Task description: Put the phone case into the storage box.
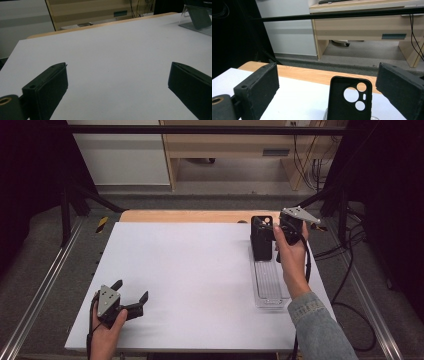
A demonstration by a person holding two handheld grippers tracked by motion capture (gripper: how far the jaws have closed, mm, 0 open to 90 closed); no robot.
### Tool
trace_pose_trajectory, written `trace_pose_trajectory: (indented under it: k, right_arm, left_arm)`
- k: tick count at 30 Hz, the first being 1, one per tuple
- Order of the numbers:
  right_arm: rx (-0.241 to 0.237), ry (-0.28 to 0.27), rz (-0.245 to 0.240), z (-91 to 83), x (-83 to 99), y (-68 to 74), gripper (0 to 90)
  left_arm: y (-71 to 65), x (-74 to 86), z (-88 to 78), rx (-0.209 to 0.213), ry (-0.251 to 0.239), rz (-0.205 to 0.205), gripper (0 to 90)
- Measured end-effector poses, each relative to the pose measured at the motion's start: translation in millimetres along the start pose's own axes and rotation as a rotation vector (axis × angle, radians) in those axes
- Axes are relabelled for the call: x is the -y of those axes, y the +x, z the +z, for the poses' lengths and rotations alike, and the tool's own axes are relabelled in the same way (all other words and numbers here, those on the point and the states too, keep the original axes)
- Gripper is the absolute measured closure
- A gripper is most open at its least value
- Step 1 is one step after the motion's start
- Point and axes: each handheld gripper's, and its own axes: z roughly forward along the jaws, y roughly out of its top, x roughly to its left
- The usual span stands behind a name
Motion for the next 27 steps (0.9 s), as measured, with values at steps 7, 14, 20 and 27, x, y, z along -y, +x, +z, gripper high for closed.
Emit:
trace_pose_trajectory:
  k: [7, 14, 20, 27]
  right_arm:
    - [-0.011, -0.001, -0.008, -1.7, -0.5, 2.1, 4.8]
    - [-0.015, -0.001, -0.008, -3.7, -1.4, 2.7, 4.8]
    - [-0.018, -0.002, -0.009, -4.9, -2.0, 2.8, 4.8]
    - [-0.029, -0.004, -0.019, -8.9, -3.0, 6.1, 4.6]
  left_arm:
    - [0.6, -0.2, -0.5, -0.003, 0.000, 0.002, 2.6]
    - [0.0, -0.3, -0.1, 0.000, 0.000, 0.001, 2.6]
    - [0.7, -0.3, -0.6, -0.002, -0.002, -0.002, 2.6]
    - [1.0, -1.6, -0.4, 0.003, -0.010, 0.000, 2.6]
